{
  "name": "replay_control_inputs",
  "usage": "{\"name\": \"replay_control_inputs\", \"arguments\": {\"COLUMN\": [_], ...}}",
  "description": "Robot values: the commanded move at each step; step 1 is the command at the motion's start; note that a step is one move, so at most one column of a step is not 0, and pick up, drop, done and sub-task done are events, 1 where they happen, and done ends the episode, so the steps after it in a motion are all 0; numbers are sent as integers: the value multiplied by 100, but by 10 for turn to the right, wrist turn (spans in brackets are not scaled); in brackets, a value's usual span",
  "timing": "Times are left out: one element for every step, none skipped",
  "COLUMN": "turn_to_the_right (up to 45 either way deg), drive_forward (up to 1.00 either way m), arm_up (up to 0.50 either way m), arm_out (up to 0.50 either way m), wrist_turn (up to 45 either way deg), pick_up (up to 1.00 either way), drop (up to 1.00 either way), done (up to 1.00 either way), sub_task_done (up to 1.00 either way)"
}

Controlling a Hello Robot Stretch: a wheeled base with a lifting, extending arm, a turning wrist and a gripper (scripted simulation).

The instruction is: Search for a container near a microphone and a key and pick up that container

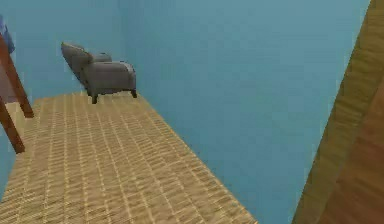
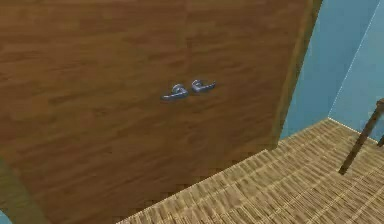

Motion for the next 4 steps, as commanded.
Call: {"name": "replay_control_inputs", "arguments": {"turn_to_the_right": [450,450,450,390], "drive_forward": [0,0,0,0], "arm_up": [0,0,0,0], "arm_out": [0,0,0,0], "wrist_turn": [0,0,0,0], "pick_up": [0,0,0,0], "drop": [0,0,0,0], "done": [0,0,0,0], "sub_task_done": [0,0,0,0]}}
